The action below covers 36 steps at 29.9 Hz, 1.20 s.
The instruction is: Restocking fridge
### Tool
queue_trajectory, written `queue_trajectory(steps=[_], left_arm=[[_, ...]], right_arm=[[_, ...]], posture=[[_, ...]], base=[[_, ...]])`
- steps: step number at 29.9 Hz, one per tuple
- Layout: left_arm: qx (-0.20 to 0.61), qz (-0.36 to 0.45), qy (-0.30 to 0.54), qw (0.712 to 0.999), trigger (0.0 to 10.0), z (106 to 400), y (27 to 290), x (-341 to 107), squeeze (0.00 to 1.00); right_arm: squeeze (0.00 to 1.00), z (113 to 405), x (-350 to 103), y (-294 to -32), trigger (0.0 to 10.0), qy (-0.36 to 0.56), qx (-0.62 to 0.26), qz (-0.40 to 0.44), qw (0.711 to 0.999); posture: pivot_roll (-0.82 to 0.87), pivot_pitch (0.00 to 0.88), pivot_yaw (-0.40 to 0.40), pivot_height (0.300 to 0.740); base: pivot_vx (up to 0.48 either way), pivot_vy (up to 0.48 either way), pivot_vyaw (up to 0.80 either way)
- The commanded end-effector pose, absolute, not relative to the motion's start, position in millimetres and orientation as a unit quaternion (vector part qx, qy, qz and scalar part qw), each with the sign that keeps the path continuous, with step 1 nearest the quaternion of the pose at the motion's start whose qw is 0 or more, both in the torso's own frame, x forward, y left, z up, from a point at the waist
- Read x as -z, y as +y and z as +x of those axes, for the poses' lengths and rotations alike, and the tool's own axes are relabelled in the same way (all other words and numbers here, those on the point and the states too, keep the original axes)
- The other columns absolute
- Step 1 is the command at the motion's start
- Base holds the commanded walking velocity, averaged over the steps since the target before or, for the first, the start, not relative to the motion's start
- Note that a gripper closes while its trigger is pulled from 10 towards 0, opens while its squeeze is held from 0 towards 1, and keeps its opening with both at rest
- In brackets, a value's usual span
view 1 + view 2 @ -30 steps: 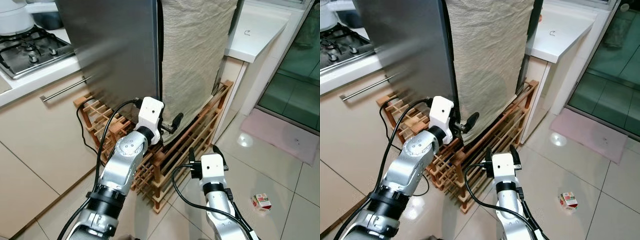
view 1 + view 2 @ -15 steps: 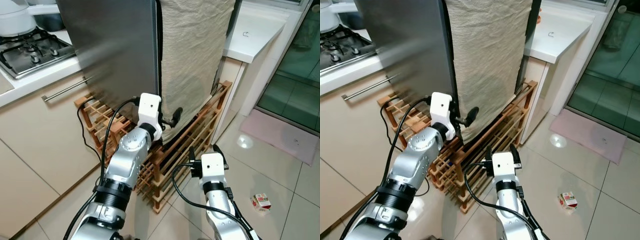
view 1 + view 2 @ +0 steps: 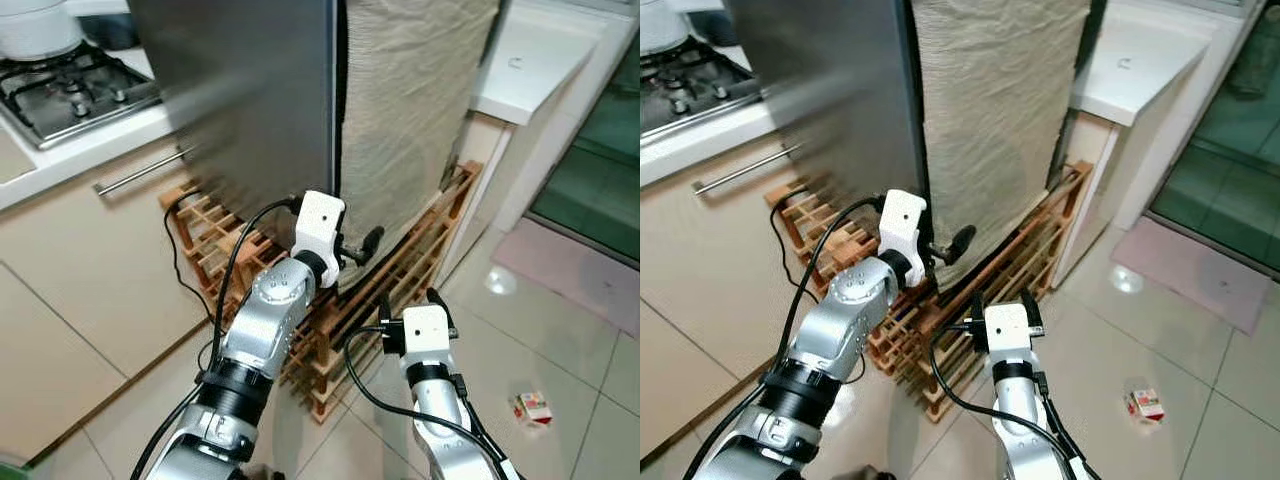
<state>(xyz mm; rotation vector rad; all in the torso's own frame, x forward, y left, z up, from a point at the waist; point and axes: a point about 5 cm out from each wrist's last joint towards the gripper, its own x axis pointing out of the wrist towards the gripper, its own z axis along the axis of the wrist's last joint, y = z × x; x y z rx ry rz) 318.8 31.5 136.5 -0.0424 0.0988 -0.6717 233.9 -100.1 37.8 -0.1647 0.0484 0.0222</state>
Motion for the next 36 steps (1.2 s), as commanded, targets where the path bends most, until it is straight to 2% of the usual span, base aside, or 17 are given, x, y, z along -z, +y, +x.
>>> queue_trajectory(steps=[1, 2, 3, 8, 11, 14, 15, 16, 19, 23, 24, 25, 26, 27, 28, 32, 36], left_arm=[[0.473, -0.018, -0.053, 0.879, 10.0, 297.3, -14.3, -185.9, 0.0], [0.497, -0.019, -0.064, 0.865, 10.0, 294.4, -21.0, -192.0, 0.0], [0.497, -0.019, -0.064, 0.865, 10.0, 294.4, -21.0, -192.0, 0.0], [0.61, -0.042, -0.081, 0.787, 10.0, 277.4, -58.3, -214.9, 0.0], [0.686, -0.078, -0.097, 0.717, 10.0, 255.2, -91.2, -241.2, 0.0], [0.728, -0.144, -0.094, 0.663, 10.0, 239.0, -107.4, -264.8, 0.0], [0.734, -0.158, -0.094, 0.654, 10.0, 236.6, -109.8, -269.9, 0.0], [0.751, -0.186, -0.088, 0.627, 10.0, 230.0, -112.6, -279.4, 0.0], [0.756, -0.187, -0.089, 0.621, 10.0, 228.1, -113.6, -284.2, 0.0], [0.73, -0.212, -0.084, 0.644, 10.0, 249.3, -100.3, -288.3, 0.0], [0.698, -0.21, -0.086, 0.679, 10.0, 264.8, -84.1, -286.3, 0.0], [0.698, -0.21, -0.086, 0.679, 10.0, 264.8, -84.1, -286.3, 0.0], [0.684, -0.202, -0.088, 0.696, 10.0, 270.1, -77.7, -284.5, 0.0], [0.635, -0.153, -0.088, 0.752, 10.0, 284.5, -61.1, -269.7, 0.0], [0.635, -0.153, -0.088, 0.752, 10.0, 284.5, -61.1, -269.7, 0.0], [0.508, -0.066, -0.059, 0.857, 10.0, 310.8, -15.0, -222.6, 0.0], [0.412, -0.053, -0.03, 0.909, 10.0, 316.4, 27.7, -189.3, 0.0]], right_arm=[[0.0, 237.7, -41.9, -99.4, 10.0, 0.022, -0.013, -0.084, 0.996], [0.0, 238.2, -41.4, -99.8, 10.0, 0.027, -0.015, -0.09, 0.995], [0.0, 238.2, -41.4, -99.8, 10.0, 0.027, -0.015, -0.09, 0.995], [0.0, 239.2, -35.8, -103.7, 10.0, 0.076, -0.007, -0.105, 0.992], [0.0, 238.0, -30.4, -105.1, 10.0, 0.118, -0.002, -0.099, 0.988], [0.0, 237.5, -28.7, -105.1, 10.0, 0.134, 0.001, -0.097, 0.986], [0.0, 237.6, -28.7, -104.9, 10.0, 0.136, 0.001, -0.096, 0.986], [0.0, 238.2, -29.2, -104.3, 10.0, 0.137, 0.0, -0.096, 0.986], [0.0, 238.9, -29.7, -103.3, 10.0, 0.137, -0.004, -0.096, 0.986], [0.0, 242.5, -34.1, -99.7, 10.0, 0.129, -0.027, -0.104, 0.986], [0.0, 243.8, -36.7, -98.5, 10.0, 0.118, -0.032, -0.105, 0.987], [0.0, 243.8, -36.7, -98.5, 10.0, 0.118, -0.032, -0.105, 0.987], [0.0, 244.1, -37.6, -98.1, 10.0, 0.113, -0.031, -0.105, 0.988], [0.0, 243.7, -39.6, -97.9, 10.0, 0.101, -0.021, -0.102, 0.989], [0.0, 243.7, -39.6, -97.9, 10.0, 0.101, -0.021, -0.102, 0.989], [0.0, 240.4, -42.8, -99.6, 10.0, 0.073, 0.029, -0.082, 0.993], [0.0, 239.2, -45.0, -101.5, 10.0, 0.046, 0.054, -0.069, 0.995]], posture=[[-0.14, 0.0, 0.045, 0.74], [-0.15, 0.0, 0.044, 0.74], [-0.15, 0.0, 0.044, 0.74], [-0.16, 0.0, 0.053, 0.74], [-0.17, 0.0, 0.06, 0.74], [-0.18, 0.0, 0.073, 0.74], [-0.18, 0.0, 0.075, 0.74], [-0.18, 0.0, 0.08, 0.74], [-0.18, 0.0, 0.081, 0.74], [-0.17, 0.0, 0.073, 0.74], [-0.16, 0.0, 0.065, 0.74], [-0.16, 0.0, 0.065, 0.74], [-0.16, 0.0, 0.062, 0.74], [-0.15, 0.0, 0.062, 0.74], [-0.15, 0.0, 0.062, 0.74], [-0.13, 0.0, 0.064, 0.74], [-0.12, 0.0, 0.064, 0.74]], base=[[0.0, 0.0, 0.0], [0.0, 0.0, 0.0], [0.0, 0.0, 0.0], [0.0, 0.0, 0.0], [0.0, 0.0, 0.0], [0.0, 0.0, 0.0], [0.0, 0.0, 0.0], [0.0, 0.0, 0.0], [0.0, 0.0, 0.0], [0.0, 0.0, 0.0], [0.0, 0.0, 0.0], [0.0, 0.0, 0.0], [0.0, 0.0, 0.0], [0.0, 0.0, 0.0], [0.0, 0.0, 0.0], [0.0, 0.0, 0.0], [0.0, 0.0, 0.0]])
